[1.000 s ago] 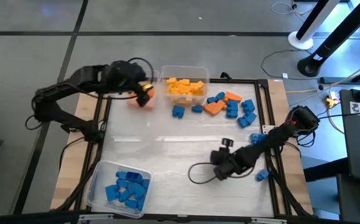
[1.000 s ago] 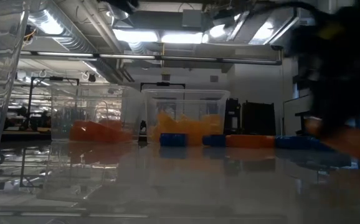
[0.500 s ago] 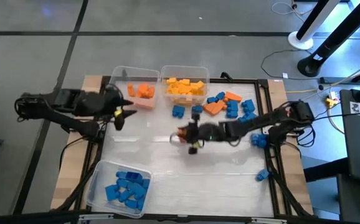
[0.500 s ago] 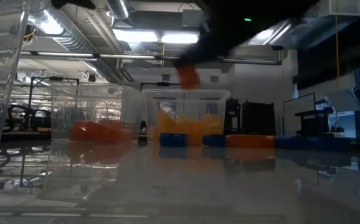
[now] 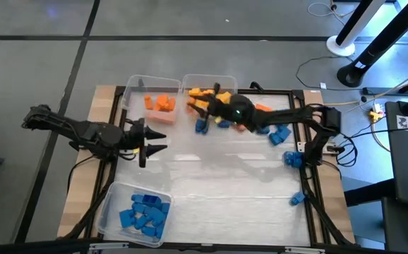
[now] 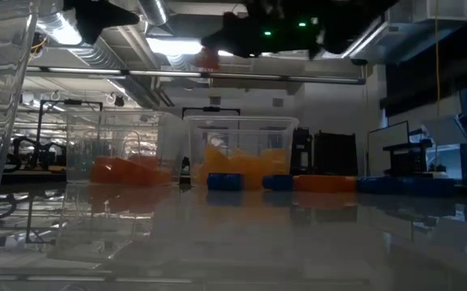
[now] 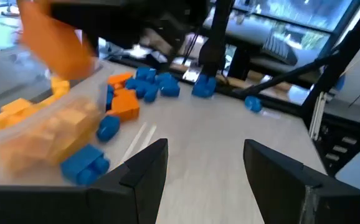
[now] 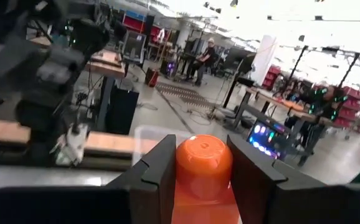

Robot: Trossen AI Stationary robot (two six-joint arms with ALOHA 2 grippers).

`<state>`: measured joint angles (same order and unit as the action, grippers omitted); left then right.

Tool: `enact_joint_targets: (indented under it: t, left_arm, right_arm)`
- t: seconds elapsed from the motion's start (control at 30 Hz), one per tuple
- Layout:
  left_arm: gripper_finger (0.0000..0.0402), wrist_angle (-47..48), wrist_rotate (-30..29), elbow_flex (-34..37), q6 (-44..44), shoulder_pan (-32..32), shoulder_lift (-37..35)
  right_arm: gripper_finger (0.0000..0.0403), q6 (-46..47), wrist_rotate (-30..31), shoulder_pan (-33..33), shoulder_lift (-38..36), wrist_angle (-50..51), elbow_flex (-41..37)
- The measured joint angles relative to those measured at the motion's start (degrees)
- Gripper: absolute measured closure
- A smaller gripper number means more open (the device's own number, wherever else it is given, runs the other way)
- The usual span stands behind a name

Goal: Sort blocks
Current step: Put the orange game piece into the top left transparent bin

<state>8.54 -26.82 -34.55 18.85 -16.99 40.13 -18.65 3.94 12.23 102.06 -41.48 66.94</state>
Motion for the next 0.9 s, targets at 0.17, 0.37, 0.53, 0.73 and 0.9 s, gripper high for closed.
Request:
enact_joint_targets:
  t: [0.17, 0.37, 0.53, 0.73, 0.9]
  left_arm:
    - [0.0204, -6.40, -0.03, 2.69, -0.06, -0.32, 1.81]
    - [0.0204, -6.59, 0.03, 3.28, 3.28, -3.01, 3.82]
    - [0.0204, -8.06, 0.00, 3.26, 1.75, -5.69, 4.69]
    - [0.0204, -8.06, 0.00, 3.26, 1.73, -8.05, 4.66]
    - [0.0204, -8.03, -0.01, 3.26, 1.17, -9.20, 4.66]
  right_arm:
    - [0.0279, -4.92, -1.15, 2.30, 8.78, 5.16, 13.62]
    - [0.0279, -6.40, -1.19, 3.99, 18.31, 10.29, 27.70]
    - [0.0278, -6.79, -1.10, 4.12, 24.95, 10.78, 34.67]
    - [0.0278, -7.15, 1.77, 3.94, 27.97, 12.15, 36.06]
    - [0.0262, -7.15, 1.99, 4.02, 28.09, 12.72, 36.15]
